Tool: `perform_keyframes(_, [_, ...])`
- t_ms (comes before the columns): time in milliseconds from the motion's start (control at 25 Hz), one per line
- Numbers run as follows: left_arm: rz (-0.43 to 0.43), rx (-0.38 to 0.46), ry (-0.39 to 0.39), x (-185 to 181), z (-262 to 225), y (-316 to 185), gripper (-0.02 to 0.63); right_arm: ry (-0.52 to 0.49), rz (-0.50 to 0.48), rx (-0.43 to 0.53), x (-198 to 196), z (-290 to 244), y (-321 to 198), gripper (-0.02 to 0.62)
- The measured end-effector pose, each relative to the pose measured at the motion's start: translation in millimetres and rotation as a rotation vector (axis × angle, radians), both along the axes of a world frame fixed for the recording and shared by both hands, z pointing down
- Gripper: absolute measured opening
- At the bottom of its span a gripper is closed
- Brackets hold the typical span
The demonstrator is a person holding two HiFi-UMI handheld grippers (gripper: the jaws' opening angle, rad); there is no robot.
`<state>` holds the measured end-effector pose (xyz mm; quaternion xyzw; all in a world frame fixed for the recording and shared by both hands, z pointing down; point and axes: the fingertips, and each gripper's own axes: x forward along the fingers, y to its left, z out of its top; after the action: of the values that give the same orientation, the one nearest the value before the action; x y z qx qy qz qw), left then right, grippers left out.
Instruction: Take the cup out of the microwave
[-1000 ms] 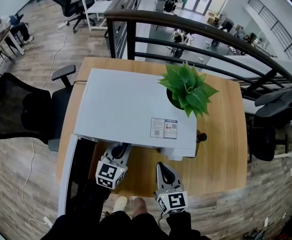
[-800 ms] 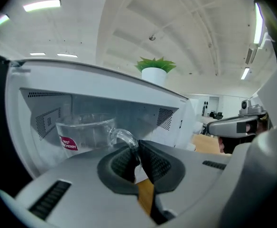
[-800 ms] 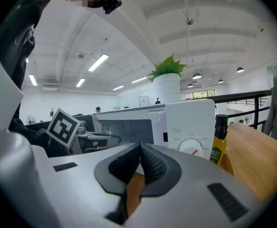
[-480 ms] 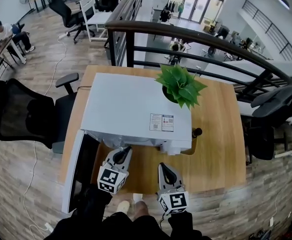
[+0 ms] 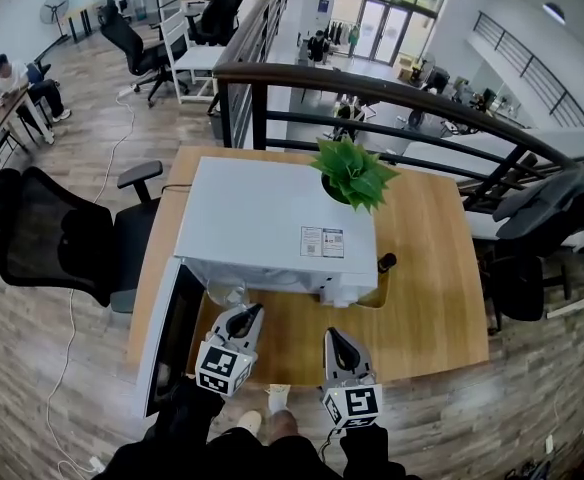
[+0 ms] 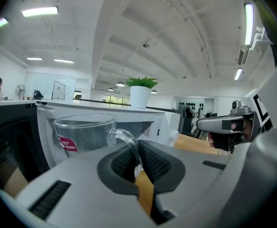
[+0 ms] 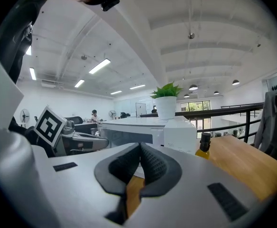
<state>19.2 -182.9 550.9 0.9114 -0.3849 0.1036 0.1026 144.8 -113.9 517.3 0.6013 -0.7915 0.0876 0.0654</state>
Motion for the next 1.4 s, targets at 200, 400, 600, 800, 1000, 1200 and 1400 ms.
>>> perform_keyframes(200, [0.007,0.025,0.0,-3.2,-13.2,7.3,0.025,0.007,0.008,0.019,-3.3,-9.1,8.7,0.015])
perform_keyframes(400, [0.015,0.048,0.004,-7.1,-28.9,15.3,0.025,0.013,0.014,0.038,-7.4,-20.5,15.1,0.015])
perform_keyframes(600, [0.013,0.071,0.013,-12.5,-45.7,22.4,0.025,0.018,0.019,0.054,-11.8,-28.4,21.2,0.015])
perform_keyframes(800, [0.006,0.094,0.02,-22.2,-65.7,33.5,0.025,0.022,0.023,0.072,-16.5,-38.4,29.9,0.015])
perform_keyframes(1000, [0.007,0.119,0.023,-31.3,-87.2,51.4,0.025,0.027,0.025,0.091,-22.3,-52.1,42.9,0.015])
perform_keyframes(1200, [0.01,0.143,0.023,-39.7,-101.0,67.5,0.025,0.032,0.025,0.109,-28.1,-61.0,51.1,0.015])
perform_keyframes(1400, [0.002,0.16,0.028,-50.6,-115.3,83.7,0.025,0.039,0.023,0.124,-34.6,-71.5,61.3,0.015])
